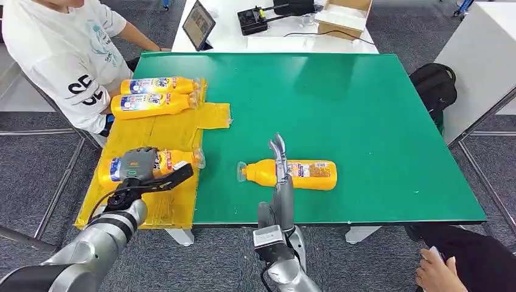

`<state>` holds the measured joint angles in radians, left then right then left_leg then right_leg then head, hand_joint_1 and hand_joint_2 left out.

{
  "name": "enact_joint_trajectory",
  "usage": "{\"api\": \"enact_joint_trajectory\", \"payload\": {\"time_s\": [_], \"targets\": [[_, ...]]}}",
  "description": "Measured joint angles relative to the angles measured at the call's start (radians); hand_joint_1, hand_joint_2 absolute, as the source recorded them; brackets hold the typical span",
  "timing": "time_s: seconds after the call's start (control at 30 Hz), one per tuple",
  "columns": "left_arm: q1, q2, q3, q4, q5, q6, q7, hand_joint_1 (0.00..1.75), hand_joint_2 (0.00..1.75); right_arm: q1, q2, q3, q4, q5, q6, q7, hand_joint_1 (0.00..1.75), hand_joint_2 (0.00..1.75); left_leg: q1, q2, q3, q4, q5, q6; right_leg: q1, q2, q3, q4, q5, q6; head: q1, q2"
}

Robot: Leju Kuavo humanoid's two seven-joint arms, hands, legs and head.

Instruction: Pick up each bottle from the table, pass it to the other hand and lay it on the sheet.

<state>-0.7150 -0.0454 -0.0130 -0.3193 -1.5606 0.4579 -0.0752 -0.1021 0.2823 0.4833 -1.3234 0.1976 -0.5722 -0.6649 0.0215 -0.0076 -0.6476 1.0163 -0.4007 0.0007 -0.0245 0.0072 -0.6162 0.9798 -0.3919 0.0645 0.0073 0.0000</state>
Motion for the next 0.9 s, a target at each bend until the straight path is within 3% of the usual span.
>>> {"api": "enact_joint_trajectory", "payload": {"time_s": [0.03,0.1,0.13,0.3,0.5,0.9], "targets": [[-0.004,0.002,-0.002,0.001,-0.001,-0.018,0.0,0.0,1.75,-0.001,0.001,0.0,0.004,0.0,0.002,0.0,0.0,0.0,0.0,0.0,0.001,0.0,0.0,0.0,0.0,0.0,0.001,0.0,0.0,0.0,0.0,0.0],[-0.009,0.004,-0.002,0.005,0.002,-0.042,-0.003,0.0,1.75,-0.005,0.002,0.0,0.014,0.001,0.011,0.0,0.0,0.0,0.0,0.0,0.003,0.0,0.0,0.0,0.0,0.0,0.002,0.0,0.0,0.0,0.0,0.0],[-0.01,0.004,-0.002,0.006,0.012,-0.05,-0.011,0.0,0.0,-0.007,0.003,0.0,0.02,0.002,0.014,0.0,0.0,0.0,0.0,0.0,0.003,0.0,0.0,0.0,0.0,0.0,0.003,0.0,0.0,0.0,0.0,0.0],[-0.01,0.005,0.024,0.006,0.099,-0.073,-0.065,0.0,0.0,-0.012,0.004,0.0,0.042,0.006,0.025,0.0,0.0,0.0,0.0,-0.001,0.004,0.0,0.0,0.0,0.0,0.0,0.004,0.0,0.0,0.0,0.0,0.0],[-0.017,-0.003,0.123,0.005,0.26,-0.18,-0.219,0.0,0.0,-0.022,0.008,-0.003,0.082,0.006,0.061,0.0,0.0,0.0,0.0,-0.007,0.007,0.0,0.0,0.0,0.0,-0.005,0.008,0.0,-0.002,-0.001,0.0,0.0],[-0.015,-0.016,0.219,0.005,0.297,-0.198,-0.269,0.0,0.0,-0.027,0.013,-0.017,0.126,0.006,0.076,0.0,0.0,0.0,0.0,-0.007,0.009,-0.001,0.003,-0.003,0.0,-0.005,0.009,0.0,-0.001,-0.006,0.0,0.0]]}}
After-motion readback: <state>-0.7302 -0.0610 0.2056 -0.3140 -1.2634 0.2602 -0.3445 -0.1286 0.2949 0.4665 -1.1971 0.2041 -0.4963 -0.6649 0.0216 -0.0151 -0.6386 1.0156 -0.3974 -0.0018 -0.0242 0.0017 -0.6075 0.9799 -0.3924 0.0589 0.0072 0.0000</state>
